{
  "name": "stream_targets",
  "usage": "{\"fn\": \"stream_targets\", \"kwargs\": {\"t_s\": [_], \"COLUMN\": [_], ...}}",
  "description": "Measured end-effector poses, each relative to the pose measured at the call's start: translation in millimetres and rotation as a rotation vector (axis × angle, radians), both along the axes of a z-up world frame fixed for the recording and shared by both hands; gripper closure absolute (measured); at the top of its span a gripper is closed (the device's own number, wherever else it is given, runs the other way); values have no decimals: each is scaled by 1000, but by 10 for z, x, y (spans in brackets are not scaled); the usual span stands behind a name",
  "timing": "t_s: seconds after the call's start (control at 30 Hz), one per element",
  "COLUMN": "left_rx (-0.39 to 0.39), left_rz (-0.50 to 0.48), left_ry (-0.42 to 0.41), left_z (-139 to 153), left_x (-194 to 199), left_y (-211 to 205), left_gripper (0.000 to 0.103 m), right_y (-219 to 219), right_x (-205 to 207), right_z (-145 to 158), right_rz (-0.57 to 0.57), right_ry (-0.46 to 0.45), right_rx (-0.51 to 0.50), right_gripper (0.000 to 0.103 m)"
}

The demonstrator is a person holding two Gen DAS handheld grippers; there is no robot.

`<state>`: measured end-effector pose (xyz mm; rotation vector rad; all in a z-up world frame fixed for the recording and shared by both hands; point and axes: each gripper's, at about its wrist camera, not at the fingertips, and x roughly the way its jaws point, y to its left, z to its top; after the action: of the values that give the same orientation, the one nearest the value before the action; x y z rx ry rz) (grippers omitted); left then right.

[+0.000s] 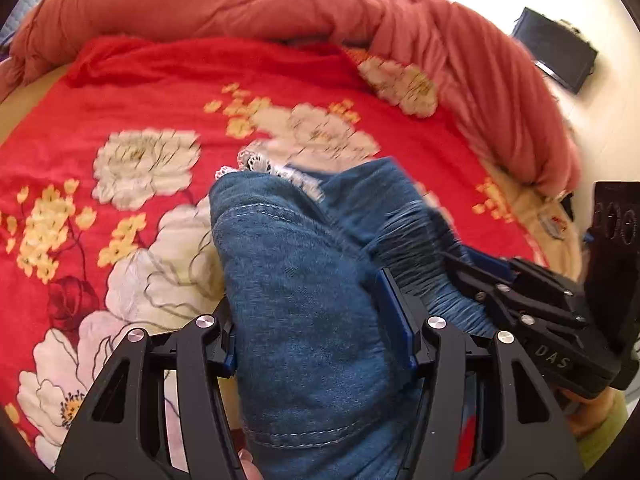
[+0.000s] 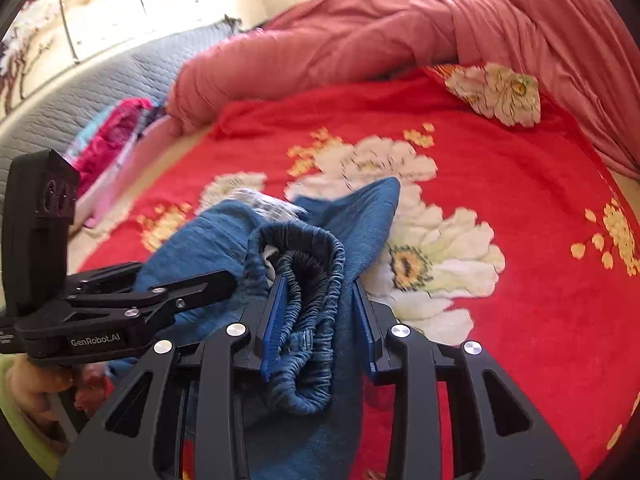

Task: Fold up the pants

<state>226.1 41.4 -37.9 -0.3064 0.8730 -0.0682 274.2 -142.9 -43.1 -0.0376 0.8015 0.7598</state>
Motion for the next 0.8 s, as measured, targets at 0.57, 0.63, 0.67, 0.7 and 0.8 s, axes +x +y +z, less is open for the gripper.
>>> {"fn": "stream_targets", "kwargs": {"t_s": [0.57,0.63,0.67,0.7,0.8], "left_rx": [8,1,-1,3,5], "left_rz": [41,46,48,52,68], "left_ry": [40,32,25,17,-8], "left_z": [-77,-46,-22,3,68], "left_x": [-111,-177,-224,-280,-444], "left_y": [165,186,193,200,204], "left_gripper": [23,21,17,16,10], "right_y": [-304,-332,-350,-368,-438], "right_x": [-32,-106,-142,-180,-346], "right_z": [-222,-189,-173,-155,-78], "right_rz": [-157,-171,-173,-177,-179], "right_ry": [106,78,65,52,3], "right_rx": [31,12,9,6,-1], "right_gripper": [45,41,40,36,28]}}
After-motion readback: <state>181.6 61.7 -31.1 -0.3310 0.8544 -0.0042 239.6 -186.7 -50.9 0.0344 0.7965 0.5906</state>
